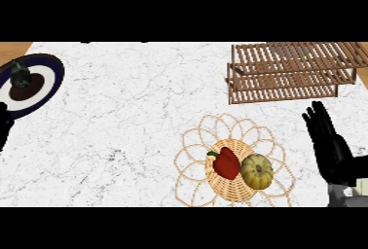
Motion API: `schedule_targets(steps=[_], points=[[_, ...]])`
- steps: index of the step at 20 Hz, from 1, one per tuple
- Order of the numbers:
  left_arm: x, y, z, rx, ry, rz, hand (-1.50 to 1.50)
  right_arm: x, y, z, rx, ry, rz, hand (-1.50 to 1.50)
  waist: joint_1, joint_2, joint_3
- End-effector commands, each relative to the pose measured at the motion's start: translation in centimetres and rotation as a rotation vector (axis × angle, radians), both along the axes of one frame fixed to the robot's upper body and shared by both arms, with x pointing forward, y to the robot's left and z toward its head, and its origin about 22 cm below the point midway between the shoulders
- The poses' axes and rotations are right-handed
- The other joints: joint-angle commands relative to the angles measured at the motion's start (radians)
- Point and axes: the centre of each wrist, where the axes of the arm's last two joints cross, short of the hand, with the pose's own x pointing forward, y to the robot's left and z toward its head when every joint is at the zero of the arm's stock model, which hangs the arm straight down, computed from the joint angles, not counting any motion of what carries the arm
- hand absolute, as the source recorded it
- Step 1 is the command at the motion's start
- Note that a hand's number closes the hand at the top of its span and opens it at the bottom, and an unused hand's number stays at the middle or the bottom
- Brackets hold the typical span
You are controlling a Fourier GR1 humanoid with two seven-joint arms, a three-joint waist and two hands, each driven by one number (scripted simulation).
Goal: Pick the bell pepper from the placemat and place it in the tiered shelf
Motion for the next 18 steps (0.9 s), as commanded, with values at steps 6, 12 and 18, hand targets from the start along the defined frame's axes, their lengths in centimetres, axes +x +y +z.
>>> schedule_targets(steps=[6, 12, 18], points=[[2.9, -6.9, 2.1, -0.17, -0.2, -0.214, 0.0, 2.9, 13.4, 7.1, -0.101, -0.196, 0.998, 1.5, 0.134, 0.02, -0.016], [3.8, -10.2, 0.4, -0.266, -0.194, -0.19, 0.0, 7.9, 14.6, 9.1, 0.068, -0.117, 1.102, -1.5, 0.045, 0.028, -0.009], [3.9, -10.2, -0.3, -0.251, -0.179, -0.16, 0.0, 9.3, 13.0, 15.9, -0.237, -0.167, 1.391, -1.5, 0.02, 0.017, -0.01]])
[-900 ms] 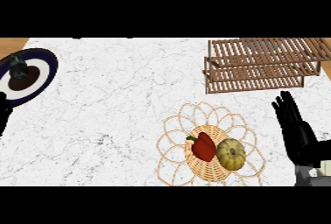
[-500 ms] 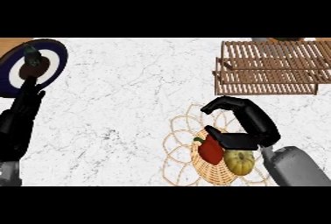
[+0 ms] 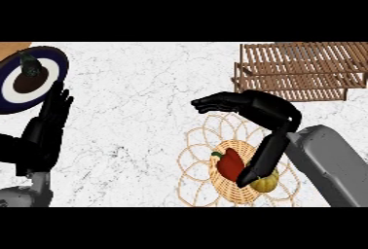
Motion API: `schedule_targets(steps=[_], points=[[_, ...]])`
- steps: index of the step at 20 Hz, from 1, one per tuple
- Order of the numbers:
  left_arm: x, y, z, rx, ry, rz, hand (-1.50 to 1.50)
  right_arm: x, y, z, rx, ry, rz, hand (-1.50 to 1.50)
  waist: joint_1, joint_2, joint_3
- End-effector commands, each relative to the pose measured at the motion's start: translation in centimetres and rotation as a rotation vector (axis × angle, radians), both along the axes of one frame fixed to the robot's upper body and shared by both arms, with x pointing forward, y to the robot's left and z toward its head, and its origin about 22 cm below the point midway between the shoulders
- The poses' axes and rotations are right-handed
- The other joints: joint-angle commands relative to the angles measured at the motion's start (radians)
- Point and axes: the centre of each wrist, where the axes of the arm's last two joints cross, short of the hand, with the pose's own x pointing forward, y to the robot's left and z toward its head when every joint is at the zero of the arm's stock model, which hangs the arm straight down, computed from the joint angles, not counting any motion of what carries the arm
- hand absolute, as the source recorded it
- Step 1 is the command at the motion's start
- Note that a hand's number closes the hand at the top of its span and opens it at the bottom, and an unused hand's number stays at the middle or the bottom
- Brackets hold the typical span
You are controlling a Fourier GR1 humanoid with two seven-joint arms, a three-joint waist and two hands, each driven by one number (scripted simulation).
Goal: Pick the bell pepper from the placemat and place it in the tiered shelf
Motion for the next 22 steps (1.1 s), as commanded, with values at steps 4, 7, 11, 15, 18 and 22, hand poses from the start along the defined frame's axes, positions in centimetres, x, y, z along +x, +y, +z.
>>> schedule_targets(steps=[4, 7, 11, 15, 18, 22], points=[[-1.1, -0.6, -1.3, -0.01, 0.016, 0.012, 0.0, 0.0, -0.3, 8.3, -0.339, -0.297, 0.271, -1.5, -0.012, -0.01, -0.001], [-0.5, -0.9, -0.2, -0.008, -0.013, 0.002, 0.0, -1.8, 1.5, 11.6, -0.489, -0.481, 0.308, -1.5, -0.018, -0.015, -0.001], [-0.6, -1.1, -0.2, -0.005, 0.011, 0.025, 0.0, -5.2, 2.5, 13.4, -0.678, -0.721, 0.292, -1.5, -0.033, -0.018, 0.001], [-1.2, -1.1, -1.3, -0.001, 0.008, 0.034, 0.0, -7.7, 4.5, 11.2, -0.781, -0.796, 0.232, -1.5, -0.029, -0.011, 0.0], [-1.3, -0.6, 0.5, -0.01, 0.001, 0.025, 0.0, -9.2, 4.9, 9.3, -0.848, -0.78, 0.202, -1.5, -0.026, -0.009, 0.0], [-0.9, -1.5, 0.0, -0.013, 0.012, 0.0, 0.0, -10.2, 6.8, 8.3, -0.936, -0.856, 0.168, -1.5, -0.023, -0.007, 0.0]])
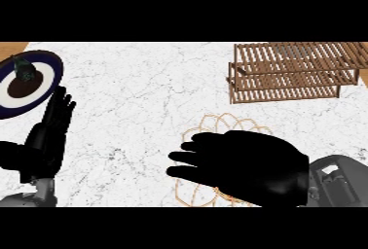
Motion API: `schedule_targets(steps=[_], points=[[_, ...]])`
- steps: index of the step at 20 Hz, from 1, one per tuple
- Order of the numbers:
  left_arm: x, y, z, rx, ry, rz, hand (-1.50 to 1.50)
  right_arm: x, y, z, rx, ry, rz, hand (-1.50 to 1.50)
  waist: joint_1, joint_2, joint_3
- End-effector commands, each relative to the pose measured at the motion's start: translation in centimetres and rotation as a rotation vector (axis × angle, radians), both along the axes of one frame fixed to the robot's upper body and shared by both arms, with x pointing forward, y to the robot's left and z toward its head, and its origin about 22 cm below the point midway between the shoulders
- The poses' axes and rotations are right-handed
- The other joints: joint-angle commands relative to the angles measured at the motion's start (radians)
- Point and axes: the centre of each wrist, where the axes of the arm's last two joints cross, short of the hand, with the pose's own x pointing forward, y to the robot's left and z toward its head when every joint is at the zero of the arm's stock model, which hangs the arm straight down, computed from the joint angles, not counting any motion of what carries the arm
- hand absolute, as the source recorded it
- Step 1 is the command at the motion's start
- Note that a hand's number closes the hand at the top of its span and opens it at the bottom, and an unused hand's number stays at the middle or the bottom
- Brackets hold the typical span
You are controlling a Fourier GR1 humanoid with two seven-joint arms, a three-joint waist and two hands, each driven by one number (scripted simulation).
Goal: Pick the bell pepper from the placemat and place it in the tiered shelf
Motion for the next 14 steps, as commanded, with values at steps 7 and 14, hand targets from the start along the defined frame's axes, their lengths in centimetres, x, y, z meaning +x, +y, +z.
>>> schedule_targets(steps=[7, 14], points=[[0.7, 0.6, -1.5, -0.023, 0.008, 0.0, 0.0, -1.1, 1.1, -4.0, -0.244, -0.258, -0.084, -1.5, 0.004, 0.005, 0.0], [0.3, 0.0, 0.4, 0.018, -0.005, -0.002, 0.0, 0.8, -0.7, -7.4, -0.2, -0.219, -0.106, -1.5, 0.006, 0.004, 0.001]])
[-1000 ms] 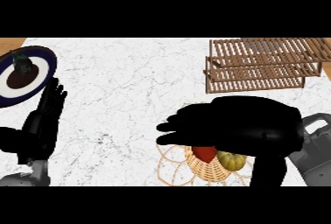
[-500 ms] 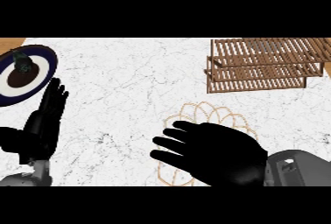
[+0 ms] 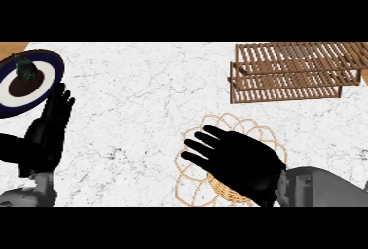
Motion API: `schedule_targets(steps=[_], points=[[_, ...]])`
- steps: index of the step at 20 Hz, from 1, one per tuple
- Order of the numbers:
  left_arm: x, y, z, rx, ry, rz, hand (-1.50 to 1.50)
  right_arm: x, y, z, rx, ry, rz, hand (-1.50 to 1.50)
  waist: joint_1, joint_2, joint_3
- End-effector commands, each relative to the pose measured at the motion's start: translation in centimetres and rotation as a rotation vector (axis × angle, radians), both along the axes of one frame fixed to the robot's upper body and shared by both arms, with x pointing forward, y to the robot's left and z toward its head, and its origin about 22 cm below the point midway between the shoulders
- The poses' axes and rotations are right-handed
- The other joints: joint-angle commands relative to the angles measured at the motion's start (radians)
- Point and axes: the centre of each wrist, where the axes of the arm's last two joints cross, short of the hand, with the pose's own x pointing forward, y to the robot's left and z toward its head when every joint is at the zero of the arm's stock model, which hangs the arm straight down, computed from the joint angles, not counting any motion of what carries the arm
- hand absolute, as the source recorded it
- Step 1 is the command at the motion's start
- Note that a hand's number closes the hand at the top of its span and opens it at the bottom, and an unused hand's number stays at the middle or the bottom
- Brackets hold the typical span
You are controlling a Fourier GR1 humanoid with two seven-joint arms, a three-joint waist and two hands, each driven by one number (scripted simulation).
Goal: Pick the bell pepper from the placemat and place it in the tiered shelf
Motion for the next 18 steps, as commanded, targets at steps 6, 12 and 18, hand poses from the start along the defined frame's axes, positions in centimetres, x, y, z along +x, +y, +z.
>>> schedule_targets(steps=[6, 12, 18], points=[[-0.7, -1.0, -1.2, -0.009, -0.006, 0.007, 0.0, 1.9, -1.9, -2.8, -0.001, 0.027, -0.009, -1.5, -0.001, -0.001, 0.0], [-1.0, -2.0, -0.6, -0.001, 0.002, -0.006, 0.0, 2.2, -2.7, -4.2, -0.016, 0.012, -0.014, -1.5, -0.002, -0.001, 0.0], [-0.4, -0.6, -0.4, -0.017, 0.007, -0.01, 0.0, 3.6, -1.0, -6.9, 0.022, 0.035, 0.021, -1.5, 0.001, 0.0, 0.0]])
